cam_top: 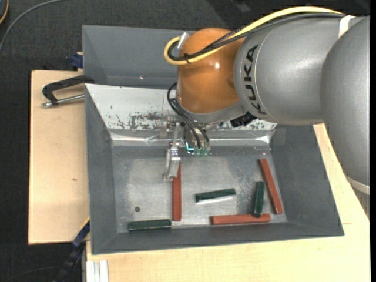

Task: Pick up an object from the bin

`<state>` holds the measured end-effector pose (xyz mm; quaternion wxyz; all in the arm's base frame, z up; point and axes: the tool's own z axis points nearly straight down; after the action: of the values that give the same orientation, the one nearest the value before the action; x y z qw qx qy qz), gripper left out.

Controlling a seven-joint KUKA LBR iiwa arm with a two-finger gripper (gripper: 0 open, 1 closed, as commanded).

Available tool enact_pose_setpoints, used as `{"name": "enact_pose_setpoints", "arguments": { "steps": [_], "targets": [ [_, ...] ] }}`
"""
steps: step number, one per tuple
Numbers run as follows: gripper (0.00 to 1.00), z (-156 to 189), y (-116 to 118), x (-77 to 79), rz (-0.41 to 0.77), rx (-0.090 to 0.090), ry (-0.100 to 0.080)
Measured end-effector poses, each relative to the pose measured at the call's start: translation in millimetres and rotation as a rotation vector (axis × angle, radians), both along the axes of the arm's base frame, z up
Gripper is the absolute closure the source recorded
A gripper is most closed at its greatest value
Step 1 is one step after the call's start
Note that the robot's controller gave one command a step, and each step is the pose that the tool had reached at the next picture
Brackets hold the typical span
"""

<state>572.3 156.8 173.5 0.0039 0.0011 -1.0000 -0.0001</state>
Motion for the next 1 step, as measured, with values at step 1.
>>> {"name": "enact_pose_setpoints", "arguments": {
  "steps": [1],
  "targets": [
    [0.0,-25.0,4.4,-5.1,-0.138,0.0,-0.004]
  ]
}}
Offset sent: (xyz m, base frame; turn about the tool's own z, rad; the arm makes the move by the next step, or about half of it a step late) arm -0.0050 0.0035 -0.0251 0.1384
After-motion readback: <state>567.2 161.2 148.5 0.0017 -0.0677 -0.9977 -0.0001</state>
